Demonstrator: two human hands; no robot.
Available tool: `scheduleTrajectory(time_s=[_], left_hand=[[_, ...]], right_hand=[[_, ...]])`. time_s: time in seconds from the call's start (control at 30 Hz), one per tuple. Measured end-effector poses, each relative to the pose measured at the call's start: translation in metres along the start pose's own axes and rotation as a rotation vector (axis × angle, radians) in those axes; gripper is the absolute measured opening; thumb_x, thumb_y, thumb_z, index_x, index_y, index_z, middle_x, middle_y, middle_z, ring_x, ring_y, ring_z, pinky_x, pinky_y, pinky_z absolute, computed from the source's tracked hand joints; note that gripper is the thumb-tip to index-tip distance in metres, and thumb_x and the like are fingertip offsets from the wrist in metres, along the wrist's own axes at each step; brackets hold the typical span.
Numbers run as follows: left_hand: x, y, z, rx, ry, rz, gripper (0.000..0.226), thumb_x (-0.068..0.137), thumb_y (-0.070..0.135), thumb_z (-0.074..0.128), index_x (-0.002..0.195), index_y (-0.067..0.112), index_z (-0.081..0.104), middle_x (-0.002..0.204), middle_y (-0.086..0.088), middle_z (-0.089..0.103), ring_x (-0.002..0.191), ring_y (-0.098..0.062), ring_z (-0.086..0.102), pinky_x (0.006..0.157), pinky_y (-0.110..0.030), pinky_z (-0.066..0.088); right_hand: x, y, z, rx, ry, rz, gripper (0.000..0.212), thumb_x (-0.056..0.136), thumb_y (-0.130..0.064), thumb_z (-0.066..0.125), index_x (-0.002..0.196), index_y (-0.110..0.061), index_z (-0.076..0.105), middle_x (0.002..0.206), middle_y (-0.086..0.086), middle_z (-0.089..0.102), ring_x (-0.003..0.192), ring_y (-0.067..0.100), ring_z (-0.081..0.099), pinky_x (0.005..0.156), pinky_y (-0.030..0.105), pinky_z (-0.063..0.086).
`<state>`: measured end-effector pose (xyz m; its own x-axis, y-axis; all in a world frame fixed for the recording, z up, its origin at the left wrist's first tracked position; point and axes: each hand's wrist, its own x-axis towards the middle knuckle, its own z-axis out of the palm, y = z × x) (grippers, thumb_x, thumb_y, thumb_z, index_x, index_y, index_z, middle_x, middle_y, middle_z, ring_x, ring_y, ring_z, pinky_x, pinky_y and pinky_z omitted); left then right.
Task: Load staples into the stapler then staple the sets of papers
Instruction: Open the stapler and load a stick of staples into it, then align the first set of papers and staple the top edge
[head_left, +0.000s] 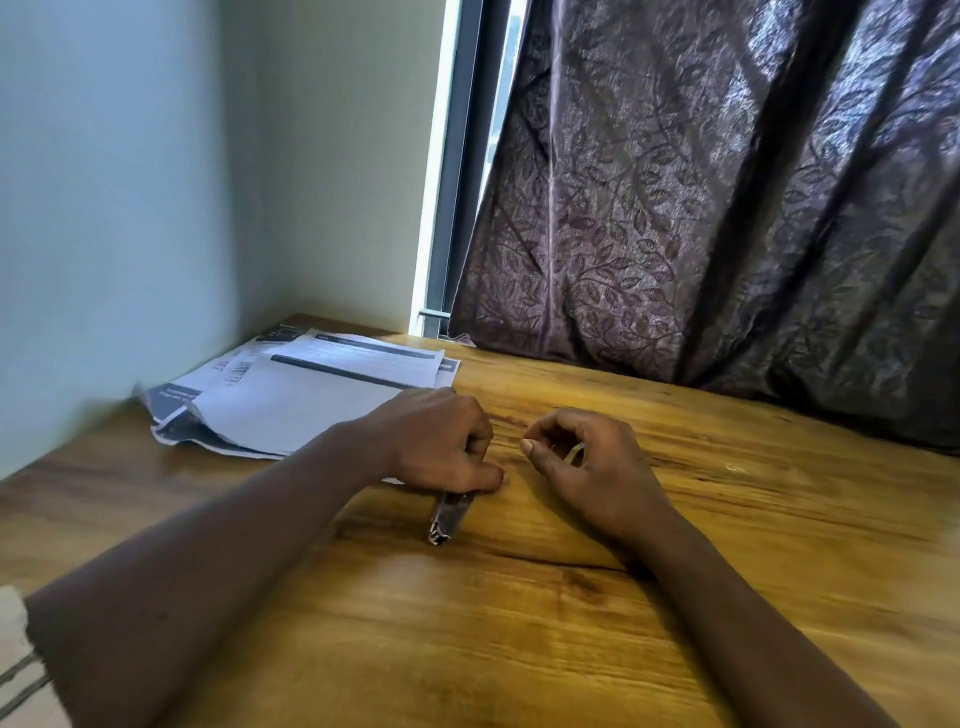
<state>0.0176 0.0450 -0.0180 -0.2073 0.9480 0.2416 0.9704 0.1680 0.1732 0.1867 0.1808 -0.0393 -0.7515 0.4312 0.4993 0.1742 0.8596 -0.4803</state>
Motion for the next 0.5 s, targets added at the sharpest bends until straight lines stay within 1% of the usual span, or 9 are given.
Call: scheduleTrajectory(time_s=[0.1,0.2,0.33,0.4,0.47,0.5], left_hand=[[-0.003,0.003,0.0,0.057,0.05,0.069,0.044,0.08,0.064,0.067,0.068,0.023,0.062,0.061,0.011,0.056,0.061,-0.005,0.052,0.057,-0.028,0.036],[-0.004,0.002,0.002,0.115,0.12,0.124,0.046,0.081,0.068,0.064,0.069,0.024,0.06,0.06,0.011,0.056,0.06,-0.005,0.052,0.057,-0.028,0.038],[-0.006,0.0,0.003,0.129,0.115,0.188,0.054,0.08,0.078,0.054,0.072,0.025,0.061,0.068,0.01,0.06,0.064,-0.006,0.053,0.058,-0.031,0.044],[-0.007,-0.001,0.004,0.045,0.099,0.182,0.056,0.081,0.081,0.05,0.077,0.027,0.066,0.074,0.011,0.061,0.067,-0.005,0.055,0.059,-0.032,0.045],[-0.007,-0.004,0.002,-0.06,0.123,0.114,0.057,0.082,0.081,0.048,0.086,0.029,0.071,0.082,0.013,0.065,0.073,-0.005,0.059,0.063,-0.032,0.049],[-0.007,-0.007,-0.001,-0.09,0.164,0.064,0.057,0.082,0.081,0.048,0.089,0.03,0.072,0.086,0.015,0.067,0.076,-0.004,0.06,0.065,-0.032,0.05]], right_hand=[[0.002,-0.001,0.005,-0.003,-0.034,-0.005,0.005,0.091,-0.032,0.071,0.092,-0.028,0.074,0.082,-0.012,0.07,0.079,0.003,0.062,0.068,0.02,0.05],[0.002,-0.001,0.008,-0.007,-0.056,-0.017,0.007,0.089,-0.031,0.072,0.091,-0.025,0.075,0.079,-0.011,0.07,0.074,0.003,0.062,0.068,0.025,0.051],[0.004,0.0,0.01,0.004,-0.059,-0.032,0.007,0.087,-0.031,0.072,0.09,-0.025,0.075,0.079,-0.01,0.07,0.073,0.002,0.062,0.07,0.031,0.054],[0.005,0.002,0.013,0.007,-0.069,-0.034,0.009,0.086,-0.034,0.07,0.09,-0.026,0.074,0.083,-0.011,0.07,0.077,0.002,0.062,0.073,0.035,0.055],[0.007,0.006,0.015,-0.009,-0.077,-0.041,0.014,0.085,-0.04,0.067,0.093,-0.029,0.072,0.092,-0.012,0.068,0.087,0.006,0.061,0.079,0.037,0.055],[0.007,0.007,0.016,-0.025,-0.079,-0.042,0.017,0.085,-0.043,0.066,0.095,-0.03,0.071,0.095,-0.013,0.067,0.093,0.008,0.06,0.082,0.036,0.054]])
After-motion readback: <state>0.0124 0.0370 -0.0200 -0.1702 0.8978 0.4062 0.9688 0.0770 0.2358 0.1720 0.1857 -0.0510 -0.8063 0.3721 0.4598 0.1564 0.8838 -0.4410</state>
